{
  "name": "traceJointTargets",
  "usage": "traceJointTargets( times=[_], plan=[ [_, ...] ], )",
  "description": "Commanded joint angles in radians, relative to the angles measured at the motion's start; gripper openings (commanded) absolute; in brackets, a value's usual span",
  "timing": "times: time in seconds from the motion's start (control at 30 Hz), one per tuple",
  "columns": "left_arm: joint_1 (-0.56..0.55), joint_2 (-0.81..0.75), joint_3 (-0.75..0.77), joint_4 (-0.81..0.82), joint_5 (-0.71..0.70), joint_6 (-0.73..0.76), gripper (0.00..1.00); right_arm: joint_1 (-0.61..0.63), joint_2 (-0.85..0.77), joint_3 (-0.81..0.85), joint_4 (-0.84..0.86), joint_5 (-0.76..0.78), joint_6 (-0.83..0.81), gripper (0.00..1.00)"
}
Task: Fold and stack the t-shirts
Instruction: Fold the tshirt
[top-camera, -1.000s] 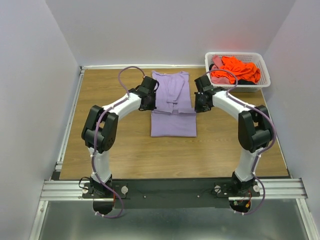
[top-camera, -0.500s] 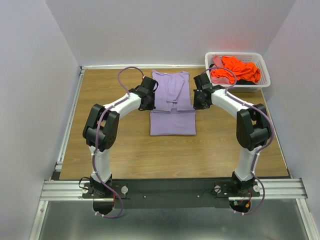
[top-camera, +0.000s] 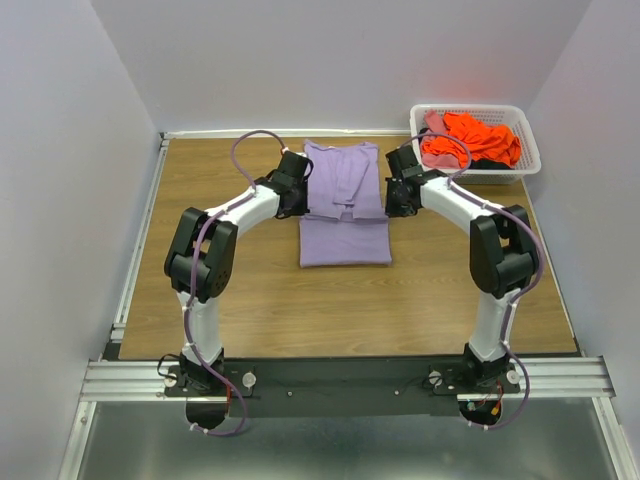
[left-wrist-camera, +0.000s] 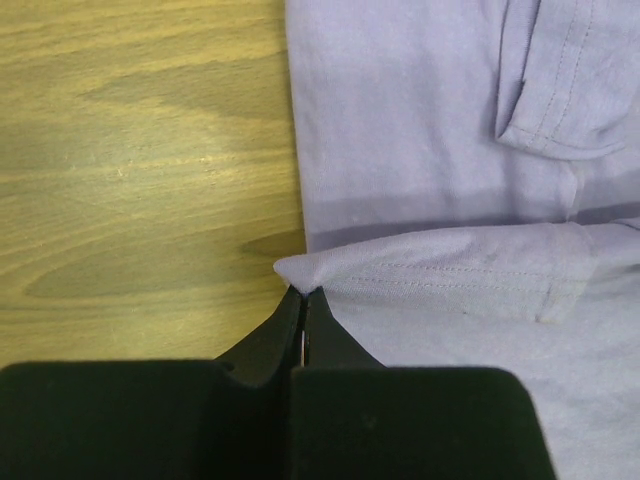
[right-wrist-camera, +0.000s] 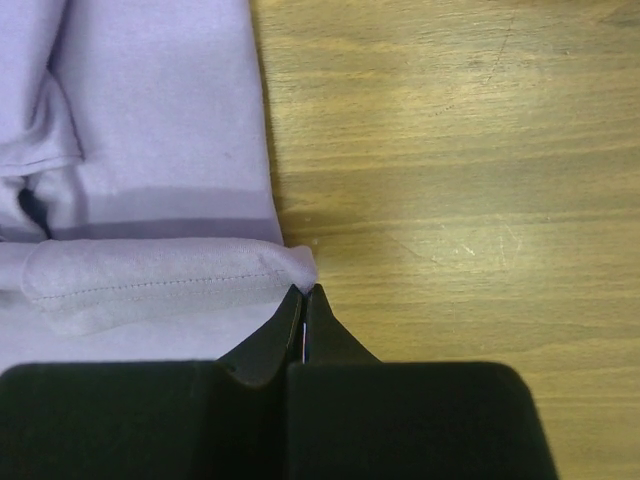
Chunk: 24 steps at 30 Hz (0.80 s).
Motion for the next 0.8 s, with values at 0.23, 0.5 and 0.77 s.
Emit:
traceJointTargets(
  times=[0.23, 0.5, 0.77],
  plan=[
    [0.022, 0.047, -0.011, 0.054, -0.056, 0.046, 0.25, -0.018, 0.058, -0.008, 0.037, 0.084, 0.003, 0.07],
    [0.020, 0.000, -0.005, 0.028, -0.076, 0.046, 0.48, -0.015, -0.006, -0.004, 0.036, 0.030, -0.040, 0.32],
    [-0.026, -0.169, -0.066, 0.007, -0.053, -0.017, 0.42, 0.043, -0.101, -0.028, 0.075, -0.077, -0.037, 0.29]
  ],
)
